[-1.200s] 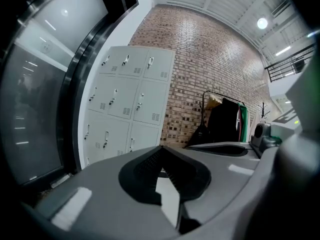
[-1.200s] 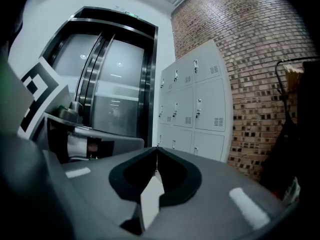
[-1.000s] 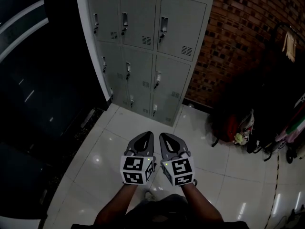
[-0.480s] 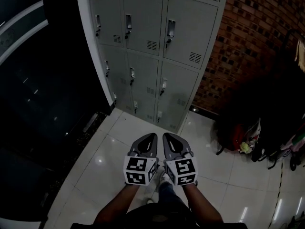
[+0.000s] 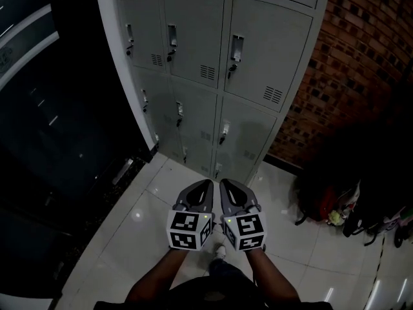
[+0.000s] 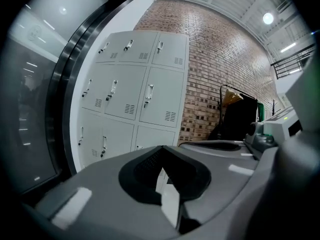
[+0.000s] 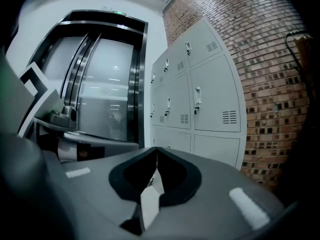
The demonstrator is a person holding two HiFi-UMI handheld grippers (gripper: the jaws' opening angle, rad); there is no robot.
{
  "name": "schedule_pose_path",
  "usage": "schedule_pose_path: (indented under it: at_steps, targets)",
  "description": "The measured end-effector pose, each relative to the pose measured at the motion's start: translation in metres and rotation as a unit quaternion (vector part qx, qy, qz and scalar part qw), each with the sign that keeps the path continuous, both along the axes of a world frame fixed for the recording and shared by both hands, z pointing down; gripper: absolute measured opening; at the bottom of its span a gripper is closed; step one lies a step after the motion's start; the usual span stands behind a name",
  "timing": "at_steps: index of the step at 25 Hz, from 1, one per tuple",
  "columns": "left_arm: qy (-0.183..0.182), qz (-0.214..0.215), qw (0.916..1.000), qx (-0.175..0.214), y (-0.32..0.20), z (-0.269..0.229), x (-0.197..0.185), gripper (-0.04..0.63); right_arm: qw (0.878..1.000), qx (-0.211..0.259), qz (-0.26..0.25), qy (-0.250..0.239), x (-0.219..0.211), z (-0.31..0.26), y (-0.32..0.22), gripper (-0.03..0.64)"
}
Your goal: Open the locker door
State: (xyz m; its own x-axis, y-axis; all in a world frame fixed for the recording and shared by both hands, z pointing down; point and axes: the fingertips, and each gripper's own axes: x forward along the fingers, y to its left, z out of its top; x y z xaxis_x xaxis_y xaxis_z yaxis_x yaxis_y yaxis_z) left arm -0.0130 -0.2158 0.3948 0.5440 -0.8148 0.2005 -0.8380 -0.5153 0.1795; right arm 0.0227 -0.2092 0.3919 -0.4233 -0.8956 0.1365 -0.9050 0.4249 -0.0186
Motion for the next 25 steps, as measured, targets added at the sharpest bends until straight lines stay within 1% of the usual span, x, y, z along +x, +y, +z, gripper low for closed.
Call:
schedule_pose_path:
  at_steps: [4, 8, 16, 21, 23, 25]
  targets:
    - [-0.006, -0.011, 0.9999, -0.004, -0.031, 0.004, 0.009, 0.005, 1.000, -0.003, -0.012, -0.007, 0.007, 0.003, -0.031, 0.003]
    - [-0.014, -0.013, 0.9998, -0.004, -0.059, 0.004, 0.025, 0.005, 1.000, -0.002, -0.021, -0.016, 0.020, 0.002, -0.057, 0.005]
    - [-0.008, -0.025, 0.9997, 0.004, -0.103, 0.003, 0.049, 0.005, 0.999, -0.001, -0.035, -0.029, 0.041, 0.010, -0.099, 0.012]
    - [-0.003, -0.030, 0.9995, 0.014, -0.131, 0.007, 0.050, 0.005, 0.999, 0.001, -0.047, -0.027, 0.037, 0.022, -0.125, 0.026]
    - [0.000, -0.034, 0.9993, 0.018, -0.143, 0.009, 0.047, 0.005, 0.998, -0.002, -0.050, -0.026, 0.037, 0.029, -0.138, 0.049]
    - [0.002, -0.037, 0.9992, 0.018, -0.156, 0.015, 0.043, 0.005, 0.998, -0.002, -0.049, -0.024, 0.035, 0.037, -0.151, 0.054]
